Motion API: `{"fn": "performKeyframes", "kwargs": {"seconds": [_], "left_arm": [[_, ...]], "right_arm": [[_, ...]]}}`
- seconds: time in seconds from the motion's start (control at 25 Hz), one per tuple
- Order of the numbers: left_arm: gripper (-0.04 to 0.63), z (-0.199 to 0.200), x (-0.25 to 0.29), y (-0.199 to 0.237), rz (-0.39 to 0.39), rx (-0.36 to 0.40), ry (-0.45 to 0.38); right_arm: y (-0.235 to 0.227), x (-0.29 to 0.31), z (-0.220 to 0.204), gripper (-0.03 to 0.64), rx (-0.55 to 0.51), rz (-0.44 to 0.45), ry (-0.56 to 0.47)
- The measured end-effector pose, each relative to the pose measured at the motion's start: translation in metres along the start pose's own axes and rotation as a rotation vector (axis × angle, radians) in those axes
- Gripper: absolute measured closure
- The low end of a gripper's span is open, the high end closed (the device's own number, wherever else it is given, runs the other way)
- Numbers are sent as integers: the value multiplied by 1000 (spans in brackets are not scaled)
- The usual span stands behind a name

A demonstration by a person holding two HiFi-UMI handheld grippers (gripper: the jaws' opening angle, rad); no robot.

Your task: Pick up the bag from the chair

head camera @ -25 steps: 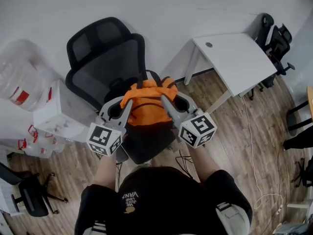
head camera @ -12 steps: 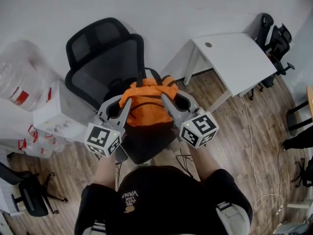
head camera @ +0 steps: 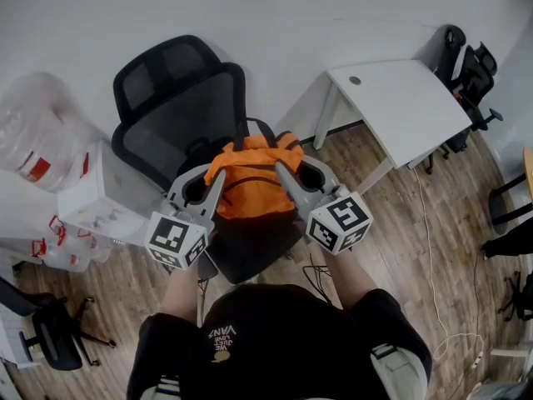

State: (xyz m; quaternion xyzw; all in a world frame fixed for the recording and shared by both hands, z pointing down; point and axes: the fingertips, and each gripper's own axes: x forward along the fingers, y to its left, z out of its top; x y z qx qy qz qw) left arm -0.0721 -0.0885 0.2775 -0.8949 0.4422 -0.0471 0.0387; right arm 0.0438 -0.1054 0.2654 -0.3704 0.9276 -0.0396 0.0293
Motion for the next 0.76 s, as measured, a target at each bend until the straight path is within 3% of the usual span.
{"fn": "performKeyframes", "kwargs": {"seconds": [0.76], "left_arm": [[552,1,4,-6,-7,-2,-10]], "right_arm": [[-6,-4,1,538,-4,-12,-3]]}}
